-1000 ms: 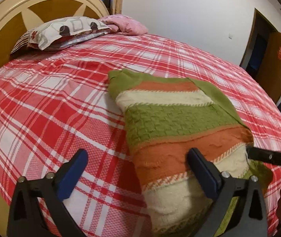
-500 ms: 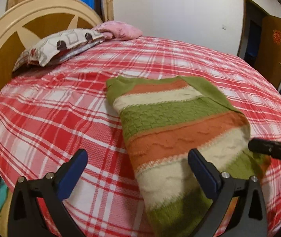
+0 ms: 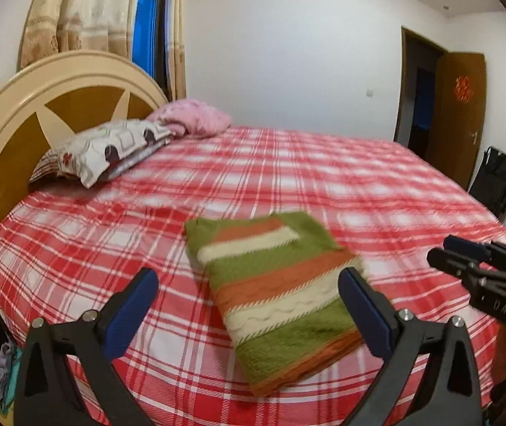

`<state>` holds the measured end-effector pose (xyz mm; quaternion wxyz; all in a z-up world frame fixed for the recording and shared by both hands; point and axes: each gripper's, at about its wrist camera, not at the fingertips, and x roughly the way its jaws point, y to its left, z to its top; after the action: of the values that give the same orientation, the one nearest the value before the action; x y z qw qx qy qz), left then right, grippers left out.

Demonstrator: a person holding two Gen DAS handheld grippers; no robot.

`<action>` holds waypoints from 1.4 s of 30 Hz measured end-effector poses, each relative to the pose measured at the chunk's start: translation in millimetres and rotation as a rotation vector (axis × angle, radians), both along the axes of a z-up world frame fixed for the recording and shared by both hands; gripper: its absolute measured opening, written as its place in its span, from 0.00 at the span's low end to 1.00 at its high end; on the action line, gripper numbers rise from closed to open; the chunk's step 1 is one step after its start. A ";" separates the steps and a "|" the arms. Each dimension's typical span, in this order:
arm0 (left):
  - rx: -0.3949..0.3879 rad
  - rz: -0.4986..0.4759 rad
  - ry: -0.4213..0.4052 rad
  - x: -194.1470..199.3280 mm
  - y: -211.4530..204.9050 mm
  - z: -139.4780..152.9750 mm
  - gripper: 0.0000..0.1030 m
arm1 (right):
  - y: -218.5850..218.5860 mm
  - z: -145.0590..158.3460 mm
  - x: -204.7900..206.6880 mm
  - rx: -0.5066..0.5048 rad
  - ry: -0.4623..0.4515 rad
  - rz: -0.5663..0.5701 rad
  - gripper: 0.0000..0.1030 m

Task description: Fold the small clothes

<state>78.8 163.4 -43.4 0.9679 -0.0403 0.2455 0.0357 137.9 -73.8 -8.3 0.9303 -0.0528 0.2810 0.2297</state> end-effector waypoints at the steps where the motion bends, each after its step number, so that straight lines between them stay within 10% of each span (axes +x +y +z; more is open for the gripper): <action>1: -0.004 -0.002 -0.012 -2.6 -0.1 4.4 1.00 | -0.9 5.1 -5.5 0.004 -0.021 -0.008 0.61; 9: -0.013 -0.011 -0.085 -16.9 -0.9 26.1 1.00 | -3.0 36.5 -34.2 0.022 -0.136 -0.008 0.64; 42: -0.020 -0.016 -0.085 -22.2 -7.5 27.3 1.00 | -5.9 35.7 -45.3 0.053 -0.131 0.010 0.64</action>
<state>56.7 155.9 -16.1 0.9773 -0.0493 0.2047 0.0235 92.7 -79.7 27.4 0.9466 -0.0444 0.2130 0.2379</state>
